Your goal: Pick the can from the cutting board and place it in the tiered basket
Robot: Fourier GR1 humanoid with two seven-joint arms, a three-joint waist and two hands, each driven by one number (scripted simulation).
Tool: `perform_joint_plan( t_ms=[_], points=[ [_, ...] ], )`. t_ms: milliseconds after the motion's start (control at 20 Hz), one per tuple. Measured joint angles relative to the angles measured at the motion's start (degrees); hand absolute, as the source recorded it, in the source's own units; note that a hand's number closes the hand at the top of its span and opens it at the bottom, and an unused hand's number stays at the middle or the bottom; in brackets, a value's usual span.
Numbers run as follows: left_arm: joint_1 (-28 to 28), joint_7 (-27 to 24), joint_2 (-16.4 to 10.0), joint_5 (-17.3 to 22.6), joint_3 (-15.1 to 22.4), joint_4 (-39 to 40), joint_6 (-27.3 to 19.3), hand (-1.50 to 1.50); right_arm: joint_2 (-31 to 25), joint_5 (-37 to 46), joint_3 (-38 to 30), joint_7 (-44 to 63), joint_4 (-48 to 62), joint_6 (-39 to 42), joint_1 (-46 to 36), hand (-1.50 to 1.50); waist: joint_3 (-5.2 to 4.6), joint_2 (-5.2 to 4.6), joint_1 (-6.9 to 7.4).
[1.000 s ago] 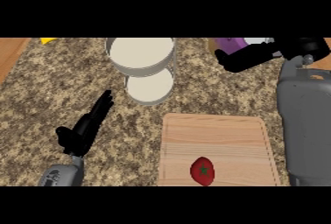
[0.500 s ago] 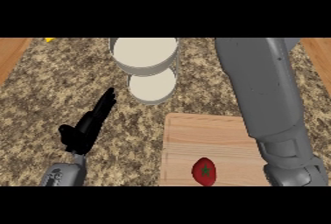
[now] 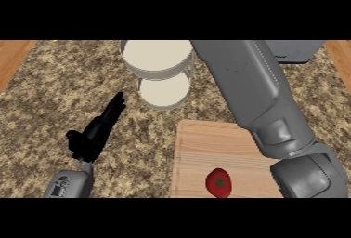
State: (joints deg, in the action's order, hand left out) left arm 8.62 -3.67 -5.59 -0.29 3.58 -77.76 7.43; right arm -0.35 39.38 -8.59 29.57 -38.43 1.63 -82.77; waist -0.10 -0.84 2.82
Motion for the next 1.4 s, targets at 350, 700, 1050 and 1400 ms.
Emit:
perform_joint_plan(
  t_ms=[350, 700, 1050, 1400],
  points=[
    [0.73, -0.22, 0.8, -0.61, 0.74, 0.33, 0.02, 0.0, 0.28, -6.64, 3.15, -4.28, 11.91, -6.68, -4.46, 1.5, -0.02, -0.19, 1.43],
    [2.21, -0.39, 1.36, -0.91, 1.17, 1.45, 0.37, 0.0, 0.34, -15.72, 1.9, -6.07, 19.33, -9.77, -7.37, 1.5, -0.06, -0.42, 2.55],
    [1.75, -0.7, 1.31, -1.23, 1.01, 1.57, 0.13, 0.0, 0.34, -26.19, -3.42, -1.54, 24.34, -9.63, -8.99, -1.5, -0.03, -0.2, 2.27],
    [1.78, -1.29, 1.02, -1.08, -0.01, 2.46, -0.04, 0.0, 0.35, -28.93, -4.06, -4.0, 24.75, -19.28, -10.21, -1.5, -0.02, 0.0, 0.88]
  ],
)
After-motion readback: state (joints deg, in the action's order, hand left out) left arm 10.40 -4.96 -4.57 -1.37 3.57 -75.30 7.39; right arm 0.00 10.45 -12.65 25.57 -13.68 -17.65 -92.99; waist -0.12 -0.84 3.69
